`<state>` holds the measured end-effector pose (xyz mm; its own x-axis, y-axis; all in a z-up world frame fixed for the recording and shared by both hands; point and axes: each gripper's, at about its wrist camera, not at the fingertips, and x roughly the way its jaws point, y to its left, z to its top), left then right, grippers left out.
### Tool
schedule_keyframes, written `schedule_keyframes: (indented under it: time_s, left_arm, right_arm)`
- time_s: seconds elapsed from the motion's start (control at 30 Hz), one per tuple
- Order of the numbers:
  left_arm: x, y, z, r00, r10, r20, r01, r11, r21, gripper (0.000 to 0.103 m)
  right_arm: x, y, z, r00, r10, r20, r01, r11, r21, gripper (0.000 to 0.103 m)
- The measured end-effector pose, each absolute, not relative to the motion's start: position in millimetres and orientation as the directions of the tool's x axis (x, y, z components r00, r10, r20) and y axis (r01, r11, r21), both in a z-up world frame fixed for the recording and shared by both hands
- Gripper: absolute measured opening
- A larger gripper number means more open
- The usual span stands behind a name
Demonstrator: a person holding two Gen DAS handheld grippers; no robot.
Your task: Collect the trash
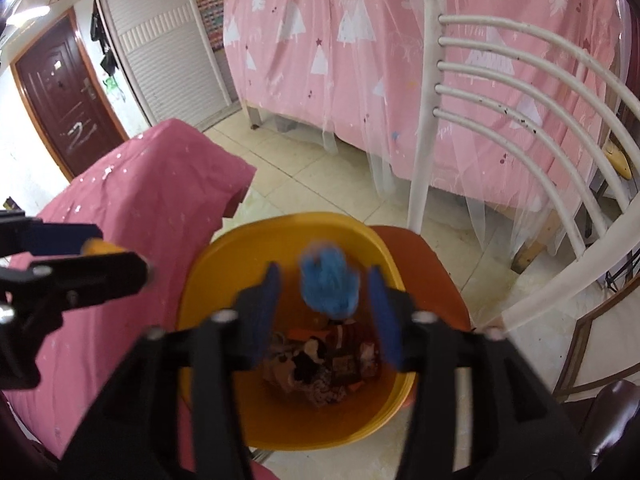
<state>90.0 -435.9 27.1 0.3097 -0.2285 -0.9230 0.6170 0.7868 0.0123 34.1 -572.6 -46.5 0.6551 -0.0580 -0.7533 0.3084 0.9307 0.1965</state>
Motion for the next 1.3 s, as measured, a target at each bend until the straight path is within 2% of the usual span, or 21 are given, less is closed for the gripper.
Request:
schedule_keyframes:
  time_s: [0.07, 0.3, 0.33, 0.47, 0.63, 0.73, 0.9, 1.3]
  left_arm:
    - [91.1, -437.7, 24.0, 0.291, -0.228, -0.929, 0.619, 0.785, 0.001, 0.061]
    - [91.2, -426.3, 29.0, 0.288, -0.263, -0.921, 0.608, 0.793, -0.037, 0.067]
    - [90.9, -422.6, 31.6, 0.284, -0.277, -0.918, 0.608, 0.792, -0.051, 0.069]
    - [84.5, -396.2, 46.7, 0.288, -0.366, -0.885, 0.612, 0.781, -0.124, 0.080]
    - [82.2, -354.9, 60.7, 0.315, -0.439, -0.841, 0.583, 0.789, -0.194, 0.093]
    - [79.9, -326.0, 66.1, 0.336, -0.468, -0.818, 0.560, 0.797, -0.226, 0.095]
    - [73.0, -275.8, 71.7, 0.429, -0.452, -0.782, 0.517, 0.833, -0.197, 0.095]
    - [55.4, -157.5, 77.4, 0.655, -0.258, -0.710, 0.319, 0.946, -0.049, 0.095]
  right_arm:
    - [33.9, -573.2, -47.1, 0.654, -0.062, -0.754, 0.314, 0.929, 0.196, 0.053]
    - [32.6, -573.0, -46.0, 0.657, -0.062, -0.752, 0.320, 0.925, 0.203, 0.053]
    - [32.2, -572.3, -44.5, 0.658, -0.071, -0.750, 0.331, 0.922, 0.202, 0.056]
    - [31.4, -563.7, -29.7, 0.687, -0.099, -0.720, 0.353, 0.911, 0.212, 0.087]
    - [29.7, -541.4, -7.9, 0.728, -0.123, -0.675, 0.353, 0.911, 0.214, 0.097]
    - [27.6, -522.5, 5.5, 0.744, -0.149, -0.651, 0.347, 0.920, 0.185, 0.097]
    - [19.8, -488.2, 35.2, 0.798, -0.163, -0.581, 0.317, 0.932, 0.173, 0.097]
    - [28.3, -383.1, 51.8, 0.835, -0.001, -0.550, 0.110, 0.980, 0.165, 0.097]
